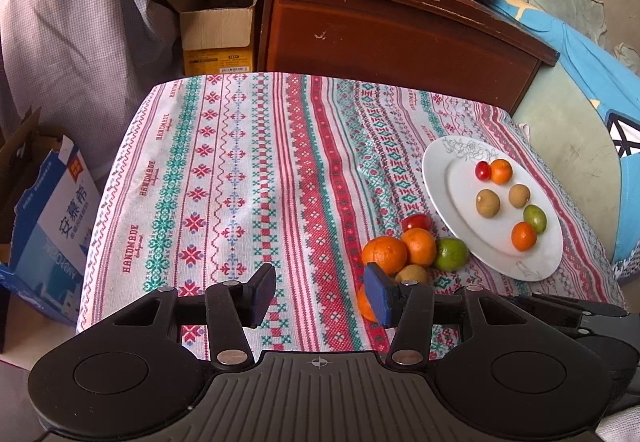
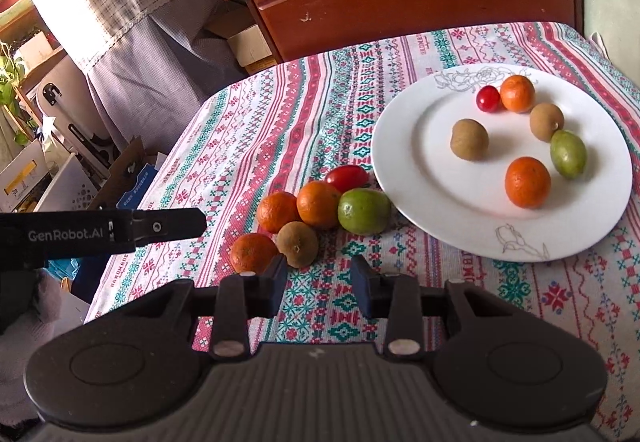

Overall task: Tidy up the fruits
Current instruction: 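Move the left tool to a mandarin while the right tool approaches a brown kiwi, then close the left tool on the mandarin while the right tool grasps the kiwi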

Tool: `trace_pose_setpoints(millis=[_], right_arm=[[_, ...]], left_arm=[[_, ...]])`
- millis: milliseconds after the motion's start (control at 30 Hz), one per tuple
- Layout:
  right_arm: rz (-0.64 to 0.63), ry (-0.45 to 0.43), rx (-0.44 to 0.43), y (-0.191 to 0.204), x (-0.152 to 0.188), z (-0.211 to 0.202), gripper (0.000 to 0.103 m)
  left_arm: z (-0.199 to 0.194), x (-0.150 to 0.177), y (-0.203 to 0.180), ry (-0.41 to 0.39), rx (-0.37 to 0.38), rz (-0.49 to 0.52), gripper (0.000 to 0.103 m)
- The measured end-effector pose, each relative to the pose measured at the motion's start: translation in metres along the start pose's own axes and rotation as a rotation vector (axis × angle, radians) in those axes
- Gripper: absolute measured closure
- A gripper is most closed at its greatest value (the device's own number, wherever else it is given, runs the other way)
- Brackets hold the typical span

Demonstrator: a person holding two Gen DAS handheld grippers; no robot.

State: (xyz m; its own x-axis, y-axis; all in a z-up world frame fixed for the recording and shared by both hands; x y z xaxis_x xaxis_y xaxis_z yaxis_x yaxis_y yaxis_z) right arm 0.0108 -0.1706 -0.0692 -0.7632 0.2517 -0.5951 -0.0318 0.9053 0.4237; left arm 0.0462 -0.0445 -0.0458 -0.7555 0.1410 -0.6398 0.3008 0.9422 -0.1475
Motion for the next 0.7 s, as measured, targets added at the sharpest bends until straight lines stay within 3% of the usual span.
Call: trace_pose_setpoints(millis=[500, 700], right_arm=[[-0.006, -0.034, -0.003, 0.005, -0.006, 0.015, 0.07], [-0.023, -0.028, -0.022, 0.01, -0.005, 0.018, 0.078]], left_arm=[[0.002, 0.016, 0.006, 0.035, 0.008, 0.038, 0.055], [0.004, 0.021, -0.001, 0.04, 0.022, 0.061, 0.055]])
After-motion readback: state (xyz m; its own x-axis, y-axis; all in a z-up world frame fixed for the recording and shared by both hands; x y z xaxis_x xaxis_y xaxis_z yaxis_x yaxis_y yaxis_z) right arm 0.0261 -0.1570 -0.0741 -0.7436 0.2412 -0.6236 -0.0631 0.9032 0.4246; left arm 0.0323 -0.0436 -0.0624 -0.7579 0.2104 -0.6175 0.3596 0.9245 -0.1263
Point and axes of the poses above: each gripper's, at about its wrist camera, not at the fingertips, and z roughly the way its jaws point, y to its left, x to its underside, the point moved 10 cm from there along z, roughly the way its jaws point, and after that the axes turned 1 degree about -x, right-handed, at the moved point
